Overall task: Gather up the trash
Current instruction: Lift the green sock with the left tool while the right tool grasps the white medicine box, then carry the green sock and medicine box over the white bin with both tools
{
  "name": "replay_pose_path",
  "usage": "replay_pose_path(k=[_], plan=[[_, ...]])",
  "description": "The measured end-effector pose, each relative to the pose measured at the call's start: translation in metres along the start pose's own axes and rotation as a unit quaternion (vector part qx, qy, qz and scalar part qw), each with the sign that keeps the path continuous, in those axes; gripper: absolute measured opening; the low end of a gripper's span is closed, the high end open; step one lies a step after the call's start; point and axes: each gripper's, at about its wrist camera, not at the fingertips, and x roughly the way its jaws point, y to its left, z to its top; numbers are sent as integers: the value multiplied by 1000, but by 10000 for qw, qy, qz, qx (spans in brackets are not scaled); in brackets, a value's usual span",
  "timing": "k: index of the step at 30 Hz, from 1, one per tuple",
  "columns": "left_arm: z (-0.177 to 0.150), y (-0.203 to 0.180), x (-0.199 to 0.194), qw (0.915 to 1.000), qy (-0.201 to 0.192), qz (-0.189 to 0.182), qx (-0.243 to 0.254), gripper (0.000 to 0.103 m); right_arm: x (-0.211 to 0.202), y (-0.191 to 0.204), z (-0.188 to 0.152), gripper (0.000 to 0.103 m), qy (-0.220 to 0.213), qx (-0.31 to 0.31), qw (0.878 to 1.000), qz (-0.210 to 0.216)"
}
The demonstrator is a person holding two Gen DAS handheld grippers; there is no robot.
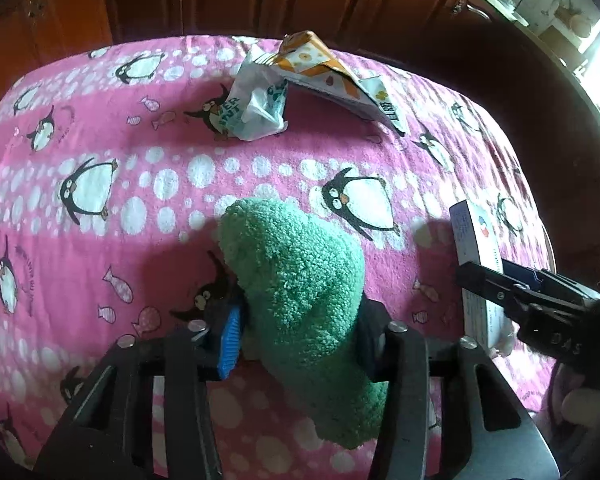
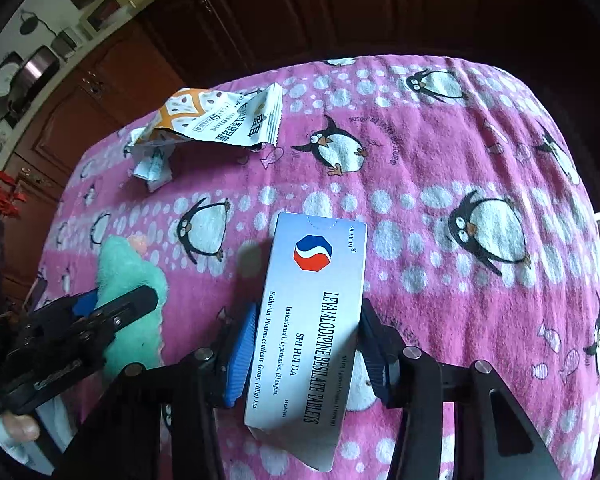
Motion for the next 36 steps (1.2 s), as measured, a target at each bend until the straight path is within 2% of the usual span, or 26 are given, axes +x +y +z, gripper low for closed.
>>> replay_pose_path(k=[8,15,22,36], plan=[[-1,-29,-38,9979,-434,-236,408,41,-44,-13,-14,47,-376,67,9986,360],[-1,-76,-56,9937,-589,-336,887,41,-87,-34,-27,47,-747,219,9964,338],[-6,-131,-64,9867,-623,-513,1408,41,-131,-77,-43,47,-1117,545,9921,158],[-14,-249,-49,9634,-487,-975,2449,41,-193,-192,-80,47,-1492,1511,9762,-439]])
